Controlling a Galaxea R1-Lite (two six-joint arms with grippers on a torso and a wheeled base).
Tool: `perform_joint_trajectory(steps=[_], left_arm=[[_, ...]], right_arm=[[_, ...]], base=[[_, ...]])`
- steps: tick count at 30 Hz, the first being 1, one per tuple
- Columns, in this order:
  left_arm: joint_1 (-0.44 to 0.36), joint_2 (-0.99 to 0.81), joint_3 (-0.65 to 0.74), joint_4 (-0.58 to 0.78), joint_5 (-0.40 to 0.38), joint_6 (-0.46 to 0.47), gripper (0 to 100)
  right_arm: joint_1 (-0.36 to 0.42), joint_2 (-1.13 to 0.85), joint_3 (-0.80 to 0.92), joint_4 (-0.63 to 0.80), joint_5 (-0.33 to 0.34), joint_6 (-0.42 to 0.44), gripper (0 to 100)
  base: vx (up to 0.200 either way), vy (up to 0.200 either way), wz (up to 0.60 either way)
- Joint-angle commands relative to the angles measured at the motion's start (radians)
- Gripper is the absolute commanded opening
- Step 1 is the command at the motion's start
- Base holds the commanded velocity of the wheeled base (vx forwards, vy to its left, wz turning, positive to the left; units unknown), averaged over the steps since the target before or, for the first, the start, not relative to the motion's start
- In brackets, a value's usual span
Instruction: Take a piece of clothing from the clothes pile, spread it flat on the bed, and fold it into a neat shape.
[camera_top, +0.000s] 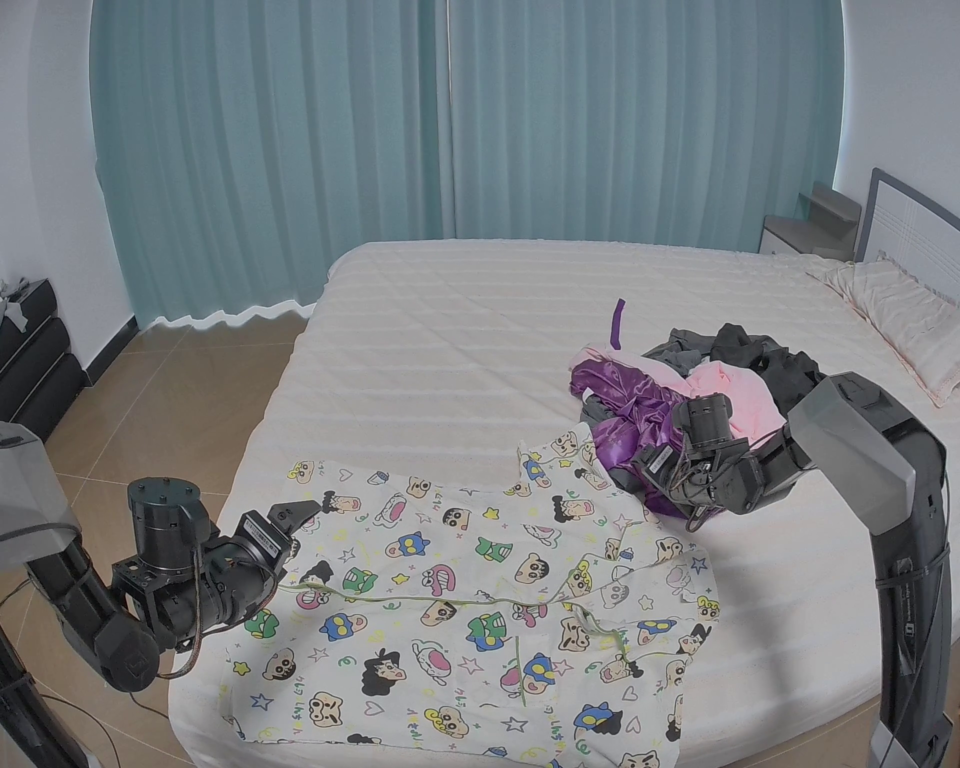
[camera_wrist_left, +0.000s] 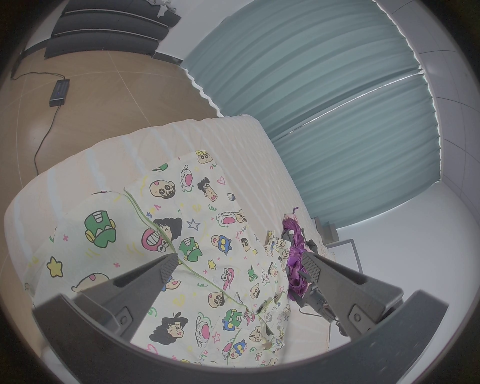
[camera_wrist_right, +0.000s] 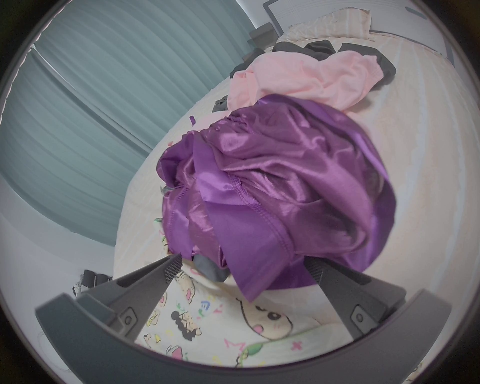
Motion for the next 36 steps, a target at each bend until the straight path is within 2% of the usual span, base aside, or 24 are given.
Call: perform_joint_trajectory(steps=[1, 6, 7, 13, 17, 18, 19, 21, 25, 29, 32, 33, 34, 35, 36], left_arm=[[0.001, 0.002, 0.003, 0.0, 0.002, -0.001, 100], [0.002, 0.004, 0.006, 0.0, 0.002, -0.003, 100], [0.004, 0.004, 0.006, 0.0, 0.002, -0.003, 100], [0.007, 0.0, 0.008, 0.0, 0.002, -0.004, 100], [0.007, 0.0, 0.009, 0.0, 0.002, -0.004, 100], [0.007, 0.0, 0.009, 0.0, 0.002, -0.004, 100], [0.007, 0.0, 0.009, 0.0, 0.002, -0.004, 100], [0.007, -0.001, 0.015, 0.0, 0.002, -0.004, 100], [0.007, -0.001, 0.015, 0.0, 0.002, -0.004, 100], [0.009, -0.001, 0.014, 0.0, 0.002, -0.004, 100], [0.009, -0.001, 0.014, -0.002, 0.002, -0.004, 100], [0.009, -0.003, 0.014, -0.002, 0.002, -0.004, 100], [0.009, -0.001, 0.014, -0.002, 0.002, -0.004, 100], [0.009, -0.003, 0.015, -0.002, 0.002, -0.004, 100], [0.009, -0.003, 0.014, -0.002, 0.002, -0.004, 100]], right_arm=[[0.009, 0.136, -0.143, 0.036, -0.037, 0.0, 100], [0.017, 0.188, -0.244, 0.076, -0.038, -0.006, 100], [0.017, 0.199, -0.276, 0.096, -0.038, -0.004, 0], [-0.021, 0.228, -0.376, 0.128, -0.041, 0.003, 0], [-0.121, 0.216, -0.436, 0.072, -0.063, 0.04, 0], [-0.169, 0.213, -0.457, 0.055, -0.066, 0.046, 0], [-0.169, 0.213, -0.457, 0.055, -0.066, 0.046, 0], [-0.248, 0.206, -0.478, 0.036, -0.069, 0.046, 0], [-0.328, 0.19, -0.491, 0.023, -0.067, 0.048, 0], [-0.348, 0.157, -0.455, 0.038, -0.057, 0.04, 0], [-0.327, 0.104, -0.343, 0.036, -0.003, 0.019, 0], [-0.31, 0.078, -0.293, 0.033, 0.039, 0.002, 0], [-0.308, 0.075, -0.287, 0.032, 0.042, 0.0, 100], [-0.294, 0.045, -0.233, 0.013, 0.075, -0.023, 100], [-0.293, 0.042, -0.23, 0.01, 0.077, -0.024, 100]], base=[[0.0, 0.0, 0.0], [0.0, 0.0, 0.0], [0.0, 0.0, 0.0], [0.0, 0.0, 0.0], [0.0, 0.0, 0.0], [0.0, 0.0, 0.0], [0.0, 0.0, 0.0], [0.0, 0.0, 0.0], [0.0, 0.0, 0.0], [0.0, 0.0, 0.0], [0.0, 0.0, 0.0], [0.0, 0.0, 0.0], [0.0, 0.0, 0.0], [0.0, 0.0, 0.0], [0.0, 0.0, 0.0]])
